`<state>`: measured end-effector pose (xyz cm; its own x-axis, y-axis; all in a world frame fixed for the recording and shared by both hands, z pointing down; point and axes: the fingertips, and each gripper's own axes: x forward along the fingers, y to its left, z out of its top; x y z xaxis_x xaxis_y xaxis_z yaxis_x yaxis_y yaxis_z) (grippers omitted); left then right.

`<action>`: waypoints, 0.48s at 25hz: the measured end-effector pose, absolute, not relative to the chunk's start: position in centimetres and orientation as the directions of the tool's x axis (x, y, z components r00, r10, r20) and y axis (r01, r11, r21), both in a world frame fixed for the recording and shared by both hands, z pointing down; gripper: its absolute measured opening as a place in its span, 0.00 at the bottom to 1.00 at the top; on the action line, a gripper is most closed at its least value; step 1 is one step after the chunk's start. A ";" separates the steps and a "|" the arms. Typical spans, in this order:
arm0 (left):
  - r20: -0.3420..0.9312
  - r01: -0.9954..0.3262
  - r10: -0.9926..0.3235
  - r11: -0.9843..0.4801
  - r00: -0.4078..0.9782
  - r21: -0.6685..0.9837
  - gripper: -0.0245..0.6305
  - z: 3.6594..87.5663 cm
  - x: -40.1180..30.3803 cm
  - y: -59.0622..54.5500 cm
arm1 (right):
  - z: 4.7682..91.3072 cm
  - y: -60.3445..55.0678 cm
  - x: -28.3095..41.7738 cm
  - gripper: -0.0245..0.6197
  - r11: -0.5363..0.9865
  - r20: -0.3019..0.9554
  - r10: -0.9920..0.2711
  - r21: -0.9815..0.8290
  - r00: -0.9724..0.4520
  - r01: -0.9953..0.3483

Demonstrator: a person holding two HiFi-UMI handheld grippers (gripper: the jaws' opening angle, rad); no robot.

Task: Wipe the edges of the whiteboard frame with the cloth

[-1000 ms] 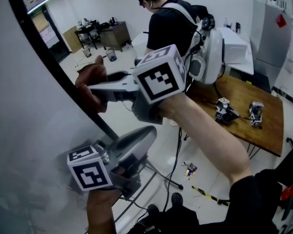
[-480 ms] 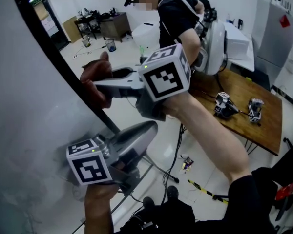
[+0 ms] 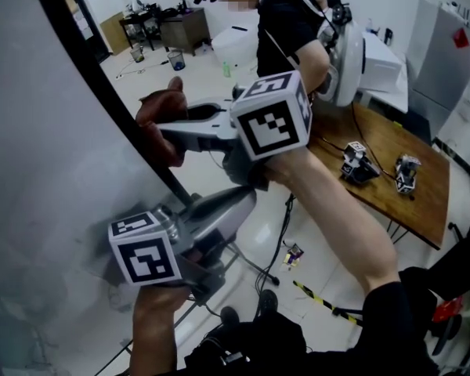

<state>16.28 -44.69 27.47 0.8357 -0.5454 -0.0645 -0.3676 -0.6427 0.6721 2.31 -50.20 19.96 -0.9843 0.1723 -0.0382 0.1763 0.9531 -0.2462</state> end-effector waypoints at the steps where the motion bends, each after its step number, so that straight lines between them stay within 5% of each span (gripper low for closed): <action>1: -0.064 -0.364 -0.544 -0.640 0.837 0.676 0.02 27.6 16.3 -44.7 | 20.0 -50.2 2.3 0.21 0.954 -0.034 0.170 -0.245 -0.985 0.173; 12: -0.057 -0.341 -0.535 -0.614 0.843 0.711 0.02 30.2 16.2 -44.8 | 23.4 -50.1 2.2 0.21 0.945 -0.005 0.160 -0.289 -0.987 0.155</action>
<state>16.20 -44.79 30.18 0.8431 -0.5347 -0.0573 -0.3413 -0.6144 0.7113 2.23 -50.10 23.38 -0.9871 0.1602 -0.0049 0.1548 0.9448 -0.2887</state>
